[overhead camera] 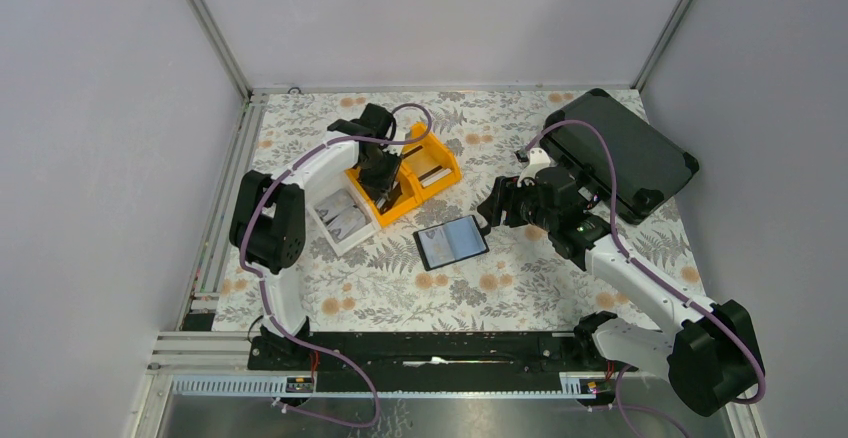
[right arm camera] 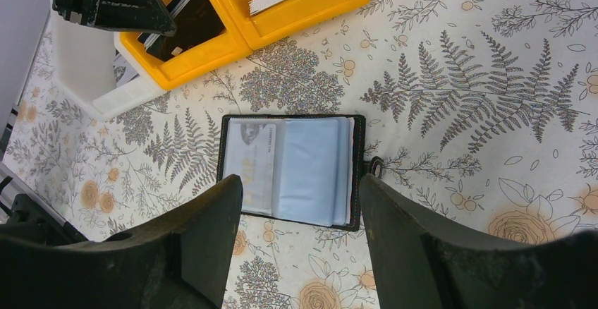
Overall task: Put the credit cards into the card holder
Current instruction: Pick up the credit card from the storage box.
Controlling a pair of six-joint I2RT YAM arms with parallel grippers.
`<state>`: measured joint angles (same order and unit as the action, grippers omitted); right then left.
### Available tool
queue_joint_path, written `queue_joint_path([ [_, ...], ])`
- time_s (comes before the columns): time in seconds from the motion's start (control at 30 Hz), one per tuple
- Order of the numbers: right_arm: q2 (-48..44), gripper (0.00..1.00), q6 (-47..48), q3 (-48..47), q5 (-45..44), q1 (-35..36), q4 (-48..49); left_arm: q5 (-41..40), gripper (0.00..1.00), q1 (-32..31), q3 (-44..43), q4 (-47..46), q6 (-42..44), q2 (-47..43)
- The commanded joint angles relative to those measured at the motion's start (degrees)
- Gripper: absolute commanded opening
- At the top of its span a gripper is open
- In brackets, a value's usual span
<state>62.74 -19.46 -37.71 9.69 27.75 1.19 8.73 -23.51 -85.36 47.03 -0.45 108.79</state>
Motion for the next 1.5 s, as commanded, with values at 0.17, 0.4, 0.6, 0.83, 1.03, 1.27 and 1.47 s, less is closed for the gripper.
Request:
queue_joint_path([
  [0.17, 0.22, 0.69, 0.78, -0.5, -0.38, -0.33, 1.45, 3.66, 0.28, 0.15, 0.93, -0.35, -1.74, -1.11],
  [0.4, 0.0, 0.69, 0.82, -0.39, -0.45, -0.33, 1.45, 3.94, 0.21, 0.13, 1.47, -0.3, -1.96, -1.37],
  [0.6, 0.27, 0.69, 0.76, -0.44, -0.47, -0.33, 1.52, 6.13, 0.22, 0.22, 1.48, -0.2, -2.83, -2.3],
  [0.83, 0.69, 0.69, 0.8, -0.58, -0.45, -0.33, 1.51, 9.67, 0.32, 0.22, 2.96, -0.23, -3.5, -3.63],
  [1.03, 0.77, 0.69, 0.8, -0.65, -0.56, -0.35, 1.49, 10.54, 0.39, 0.22, 3.8, -0.28, -3.63, -3.77],
  [1.27, 0.63, 0.69, 0.87, -0.57, -0.57, -0.28, 1.45, 6.38, 0.53, -0.17, 4.04, -1.3, -2.36, -3.59],
  [1.47, 0.41, 0.69, 0.9, -0.59, -0.55, -0.32, 1.47, 3.43, 0.58, -1.94, 4.49, -2.4, -1.41, -3.1],
])
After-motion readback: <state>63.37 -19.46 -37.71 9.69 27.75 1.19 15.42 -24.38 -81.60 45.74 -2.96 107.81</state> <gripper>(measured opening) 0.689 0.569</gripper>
